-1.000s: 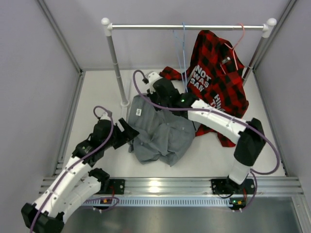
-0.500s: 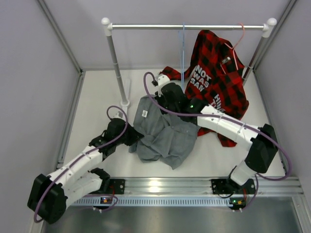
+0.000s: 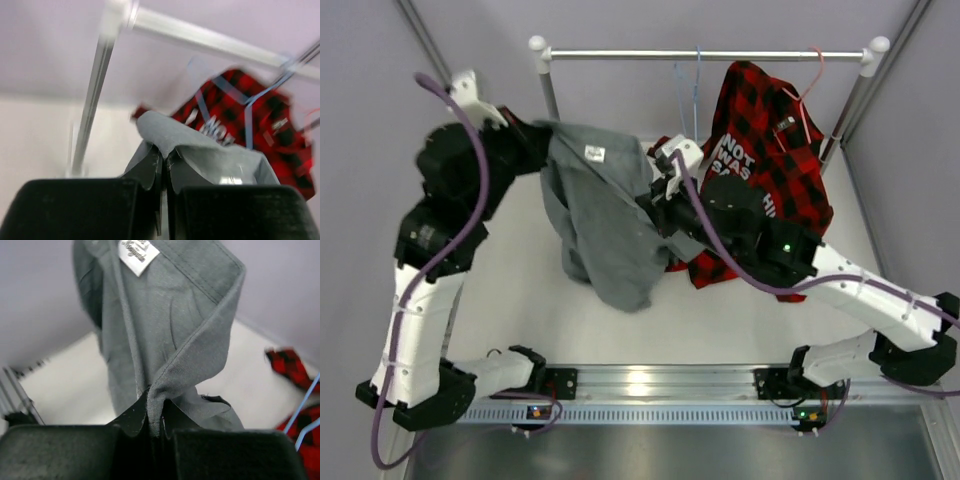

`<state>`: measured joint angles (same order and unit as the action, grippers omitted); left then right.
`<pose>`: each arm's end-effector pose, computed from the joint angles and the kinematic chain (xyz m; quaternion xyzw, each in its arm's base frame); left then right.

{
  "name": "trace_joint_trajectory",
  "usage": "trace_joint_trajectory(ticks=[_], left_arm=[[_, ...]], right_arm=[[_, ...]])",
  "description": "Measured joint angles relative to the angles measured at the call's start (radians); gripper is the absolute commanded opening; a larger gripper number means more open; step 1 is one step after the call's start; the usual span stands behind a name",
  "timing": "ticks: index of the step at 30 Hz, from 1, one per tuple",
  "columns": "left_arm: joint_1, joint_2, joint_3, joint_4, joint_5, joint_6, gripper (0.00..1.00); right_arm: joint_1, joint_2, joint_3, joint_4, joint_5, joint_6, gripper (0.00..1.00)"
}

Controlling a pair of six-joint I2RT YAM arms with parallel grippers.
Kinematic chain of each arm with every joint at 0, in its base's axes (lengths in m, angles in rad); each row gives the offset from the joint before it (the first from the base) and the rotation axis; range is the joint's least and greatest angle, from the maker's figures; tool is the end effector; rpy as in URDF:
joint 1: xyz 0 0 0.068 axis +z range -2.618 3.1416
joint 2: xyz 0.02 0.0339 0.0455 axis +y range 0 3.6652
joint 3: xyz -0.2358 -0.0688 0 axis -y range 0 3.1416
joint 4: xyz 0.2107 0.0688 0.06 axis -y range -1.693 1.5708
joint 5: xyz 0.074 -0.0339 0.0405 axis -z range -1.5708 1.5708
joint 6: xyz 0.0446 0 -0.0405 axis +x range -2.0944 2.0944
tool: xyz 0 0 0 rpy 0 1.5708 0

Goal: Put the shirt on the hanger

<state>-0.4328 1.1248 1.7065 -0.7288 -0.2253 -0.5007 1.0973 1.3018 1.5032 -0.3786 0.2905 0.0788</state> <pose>0.1654 -0.0654 0.4749 -0.0989 0.7494 -0.2161 0.6180 0.1330 0.2315 0.4212 -0.2888 0.7078 0.2599 0.5899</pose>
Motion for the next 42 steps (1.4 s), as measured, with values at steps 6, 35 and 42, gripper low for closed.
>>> trace_joint_trajectory(ticks=[6,35,42], left_arm=[[0.000,0.085,0.448,0.025,0.161,0.291,0.00],[0.002,-0.461,-0.848,0.085,0.110,0.044,0.00],[0.002,-0.457,-0.852,0.085,0.215,0.058,0.00]], right_arm=[[0.274,-0.034,0.222,0.097,0.231,-0.137,0.00],[0.196,-0.186,-0.675,0.321,0.014,0.091,0.86],[0.009,-0.010,-0.451,0.227,-0.202,-0.119,0.84]])
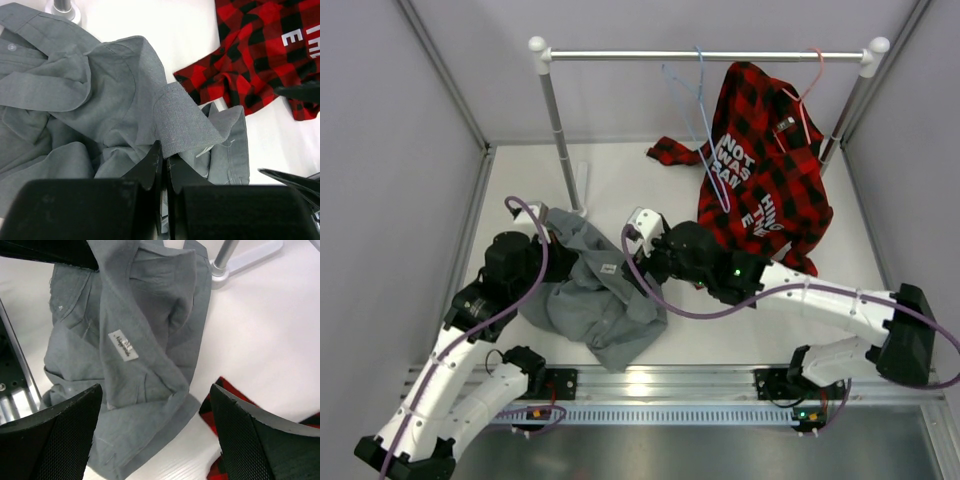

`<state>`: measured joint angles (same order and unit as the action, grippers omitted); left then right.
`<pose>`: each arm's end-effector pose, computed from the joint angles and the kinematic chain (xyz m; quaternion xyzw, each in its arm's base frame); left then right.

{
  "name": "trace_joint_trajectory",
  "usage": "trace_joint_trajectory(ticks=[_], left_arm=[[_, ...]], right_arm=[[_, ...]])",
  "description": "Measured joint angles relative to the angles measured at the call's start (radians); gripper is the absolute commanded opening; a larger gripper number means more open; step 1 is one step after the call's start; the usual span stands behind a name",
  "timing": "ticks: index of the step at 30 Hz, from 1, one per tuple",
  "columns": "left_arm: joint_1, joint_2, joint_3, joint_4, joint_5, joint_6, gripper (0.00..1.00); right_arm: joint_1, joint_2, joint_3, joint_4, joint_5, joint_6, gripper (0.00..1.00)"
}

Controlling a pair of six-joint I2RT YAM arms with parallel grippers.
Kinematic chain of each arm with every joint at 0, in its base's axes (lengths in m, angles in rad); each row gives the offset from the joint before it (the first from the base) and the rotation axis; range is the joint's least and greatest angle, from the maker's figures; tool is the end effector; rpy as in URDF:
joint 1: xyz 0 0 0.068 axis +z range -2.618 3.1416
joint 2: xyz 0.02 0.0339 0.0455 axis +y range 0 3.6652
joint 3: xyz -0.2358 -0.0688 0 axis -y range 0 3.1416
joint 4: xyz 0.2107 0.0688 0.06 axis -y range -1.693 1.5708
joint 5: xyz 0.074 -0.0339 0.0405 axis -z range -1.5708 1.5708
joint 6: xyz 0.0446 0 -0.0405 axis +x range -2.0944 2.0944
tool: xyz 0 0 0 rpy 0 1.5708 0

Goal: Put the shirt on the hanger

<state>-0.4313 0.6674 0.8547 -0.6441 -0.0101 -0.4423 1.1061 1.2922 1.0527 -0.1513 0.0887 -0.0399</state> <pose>0.1247 -0.0569 0.3053 -0.0073 0.8488 -0.2198 0.4808 0.1306 0.2517 0.3034 -0.4293 0.7109 0.2507 0.4974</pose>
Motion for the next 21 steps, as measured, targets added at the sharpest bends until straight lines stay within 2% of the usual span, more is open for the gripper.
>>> trace_joint_trajectory(ticks=[4,7,8,9,10,13,17,21], left_arm=[[0.001,0.000,0.000,-0.002,0.023,0.002,0.00],[0.001,-0.008,0.000,-0.010,0.029,0.005,0.00],[0.001,-0.011,0.000,-0.012,0.029,0.006,0.00],[0.001,-0.015,0.000,-0.015,0.028,0.007,0.00],[0.001,-0.018,0.003,-0.020,0.024,0.008,0.00],[0.001,-0.018,0.026,-0.038,-0.004,0.019,0.00],[-0.001,0.003,0.079,-0.062,-0.021,0.050,0.00],[-0.002,0.072,0.200,-0.068,0.039,0.090,0.00]], right_arm=[[-0.040,0.128,0.090,-0.014,-0.078,-0.081,0.84],[-0.059,0.235,0.142,-0.015,-0.133,-0.123,0.71],[-0.063,0.262,0.150,-0.014,-0.142,-0.132,0.37],[-0.065,0.289,0.156,-0.017,-0.145,-0.147,0.17],[-0.066,0.307,0.159,-0.021,-0.145,-0.150,0.02],[-0.065,0.315,0.158,-0.030,-0.103,-0.133,0.00],[-0.041,0.232,0.171,-0.056,0.058,-0.084,0.00],[0.006,0.150,0.357,-0.244,0.290,0.026,0.00]])
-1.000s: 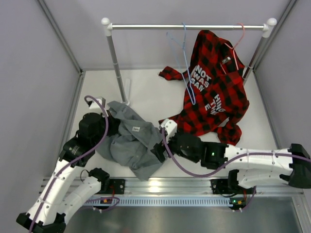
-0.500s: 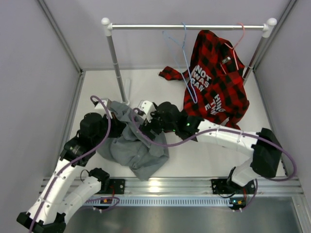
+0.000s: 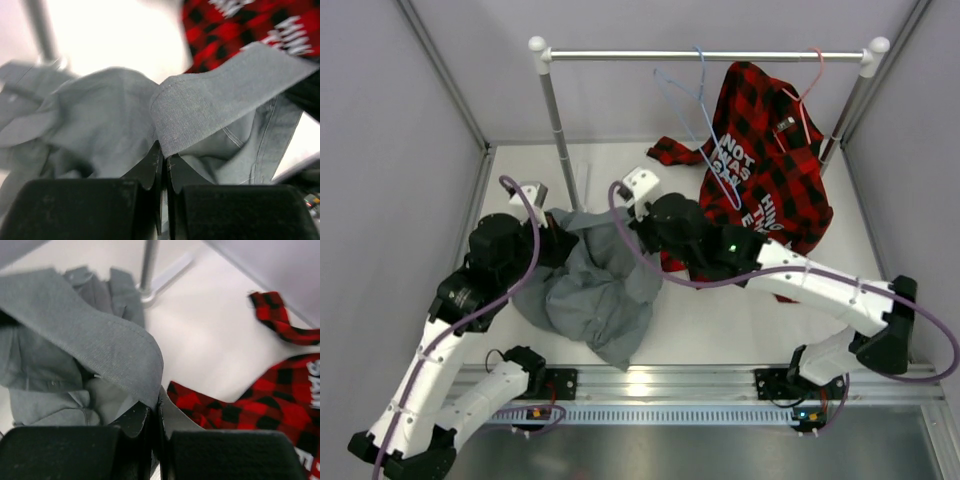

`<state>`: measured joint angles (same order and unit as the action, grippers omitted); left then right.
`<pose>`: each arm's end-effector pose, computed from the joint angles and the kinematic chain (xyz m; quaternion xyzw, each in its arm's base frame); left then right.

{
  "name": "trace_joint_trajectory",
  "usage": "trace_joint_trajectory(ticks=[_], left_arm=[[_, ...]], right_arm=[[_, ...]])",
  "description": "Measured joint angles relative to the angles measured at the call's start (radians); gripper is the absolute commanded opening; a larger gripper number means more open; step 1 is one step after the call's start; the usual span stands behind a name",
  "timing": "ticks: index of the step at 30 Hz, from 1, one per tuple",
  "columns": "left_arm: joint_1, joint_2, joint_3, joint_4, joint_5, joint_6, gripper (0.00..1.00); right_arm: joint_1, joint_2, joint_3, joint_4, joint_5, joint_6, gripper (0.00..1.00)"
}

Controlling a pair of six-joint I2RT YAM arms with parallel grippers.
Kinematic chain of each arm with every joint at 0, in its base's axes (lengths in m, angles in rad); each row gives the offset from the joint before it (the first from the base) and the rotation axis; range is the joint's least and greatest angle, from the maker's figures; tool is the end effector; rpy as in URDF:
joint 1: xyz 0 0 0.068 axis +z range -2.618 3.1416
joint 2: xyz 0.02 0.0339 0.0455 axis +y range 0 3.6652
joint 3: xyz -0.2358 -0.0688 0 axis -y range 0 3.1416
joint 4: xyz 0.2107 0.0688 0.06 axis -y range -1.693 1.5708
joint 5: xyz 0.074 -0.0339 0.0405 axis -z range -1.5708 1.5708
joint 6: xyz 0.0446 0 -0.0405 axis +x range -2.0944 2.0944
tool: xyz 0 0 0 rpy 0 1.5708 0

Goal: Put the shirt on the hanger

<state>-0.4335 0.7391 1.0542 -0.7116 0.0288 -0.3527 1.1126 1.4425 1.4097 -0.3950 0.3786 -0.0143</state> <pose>0.1236 -0.0586 0.3489 0.0416 0.8314 -0.2233 0.5071 0.1508 0.2684 0.3525 -0.3552 0.7527 0.1423 0.5357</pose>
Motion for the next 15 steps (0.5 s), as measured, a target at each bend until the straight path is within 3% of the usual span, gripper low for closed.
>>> trace_joint_trajectory(ticks=[3,7,13,15], left_arm=[[-0.002,0.050,0.055,0.066,0.129,0.018,0.00],[-0.007,0.087,0.008,0.176,0.291,0.015,0.00],[-0.015,0.092,-0.173,0.203,0.366,0.000,0.19],[-0.014,0.091,-0.207,0.204,0.370,-0.008,0.19]], right_arm=[[0.011,-0.042,0.108,-0.108,0.127,0.084,0.00],[0.011,-0.092,0.099,-0.223,0.230,0.179,0.00],[0.011,-0.117,-0.122,-0.285,0.197,0.273,0.00],[0.008,-0.143,-0.215,-0.288,0.166,0.284,0.00]])
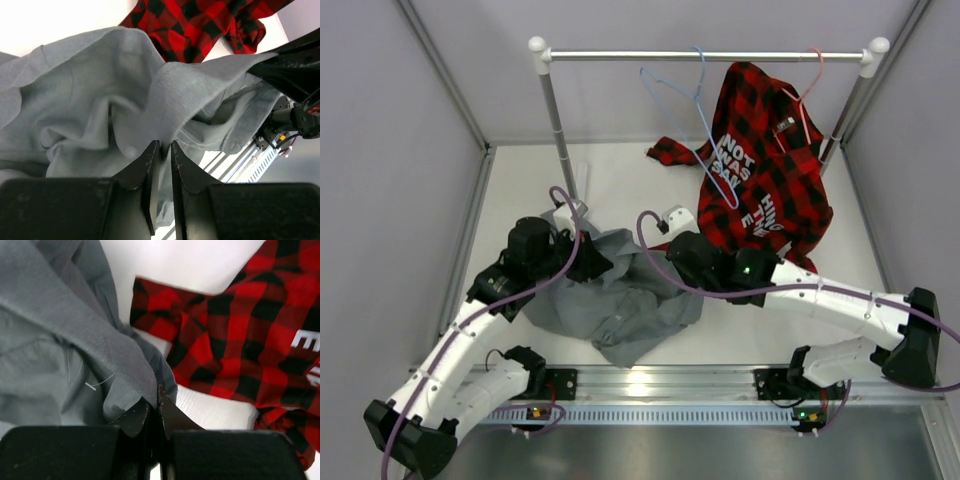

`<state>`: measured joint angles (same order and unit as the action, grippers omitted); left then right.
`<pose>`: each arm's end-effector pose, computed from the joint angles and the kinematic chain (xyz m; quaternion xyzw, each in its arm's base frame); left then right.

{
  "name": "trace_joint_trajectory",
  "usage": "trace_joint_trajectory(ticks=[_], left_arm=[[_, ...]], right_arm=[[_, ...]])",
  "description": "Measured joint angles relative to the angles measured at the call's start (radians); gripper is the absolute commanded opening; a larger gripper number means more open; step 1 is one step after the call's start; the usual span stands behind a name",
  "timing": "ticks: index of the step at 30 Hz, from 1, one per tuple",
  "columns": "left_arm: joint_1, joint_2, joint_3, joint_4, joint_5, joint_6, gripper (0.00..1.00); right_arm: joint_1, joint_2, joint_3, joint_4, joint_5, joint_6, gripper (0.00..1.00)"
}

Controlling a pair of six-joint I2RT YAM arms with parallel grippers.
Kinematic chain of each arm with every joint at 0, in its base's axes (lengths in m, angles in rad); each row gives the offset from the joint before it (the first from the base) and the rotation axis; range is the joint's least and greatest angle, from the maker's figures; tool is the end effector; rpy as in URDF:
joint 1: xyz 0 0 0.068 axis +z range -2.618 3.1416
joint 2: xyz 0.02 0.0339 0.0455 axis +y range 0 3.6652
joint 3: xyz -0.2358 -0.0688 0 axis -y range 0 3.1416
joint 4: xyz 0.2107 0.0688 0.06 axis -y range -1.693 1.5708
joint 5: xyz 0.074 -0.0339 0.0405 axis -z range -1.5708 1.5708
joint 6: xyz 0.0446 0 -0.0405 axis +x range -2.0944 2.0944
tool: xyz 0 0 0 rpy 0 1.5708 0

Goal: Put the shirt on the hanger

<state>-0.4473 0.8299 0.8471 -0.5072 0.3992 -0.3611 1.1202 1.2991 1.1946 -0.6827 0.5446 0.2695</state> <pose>0.1476 -0.0900 0.2969 0.1381 0.8353 -0.3546 0.3968 0.1304 0.2165 0.2989 -0.2738 0.8532 0.0445 0.4417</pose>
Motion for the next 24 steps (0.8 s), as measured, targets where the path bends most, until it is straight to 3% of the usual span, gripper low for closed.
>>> trace_joint_trajectory(ticks=[3,7,9,10,12,14,17,24], left_arm=[[-0.001,0.000,-0.023,0.003,0.005,-0.012,0.01],[-0.011,0.005,-0.026,0.028,0.005,-0.031,0.00],[-0.016,0.013,-0.026,0.040,0.006,-0.034,0.00],[-0.018,0.017,-0.026,0.042,0.006,-0.035,0.00],[-0.019,0.024,-0.026,0.044,0.004,-0.038,0.00],[-0.021,0.026,-0.029,0.046,-0.004,-0.041,0.25],[-0.026,0.010,-0.063,0.059,-0.032,-0.065,0.50],[-0.071,0.045,-0.142,0.080,-0.079,-0.099,0.59]], right_arm=[[-0.007,-0.024,-0.062,0.003,-0.048,-0.006,0.10],[-0.011,-0.029,-0.063,0.048,-0.138,-0.061,0.48],[-0.010,-0.029,-0.062,0.080,-0.199,-0.118,0.43],[-0.010,-0.028,-0.061,0.098,-0.222,-0.148,0.22],[-0.011,-0.017,-0.043,0.108,-0.229,-0.199,0.22],[-0.017,0.019,0.003,0.117,-0.220,-0.227,0.31],[-0.031,0.080,0.040,0.147,-0.203,-0.265,0.43],[-0.080,0.160,0.037,0.156,-0.219,-0.333,0.42]])
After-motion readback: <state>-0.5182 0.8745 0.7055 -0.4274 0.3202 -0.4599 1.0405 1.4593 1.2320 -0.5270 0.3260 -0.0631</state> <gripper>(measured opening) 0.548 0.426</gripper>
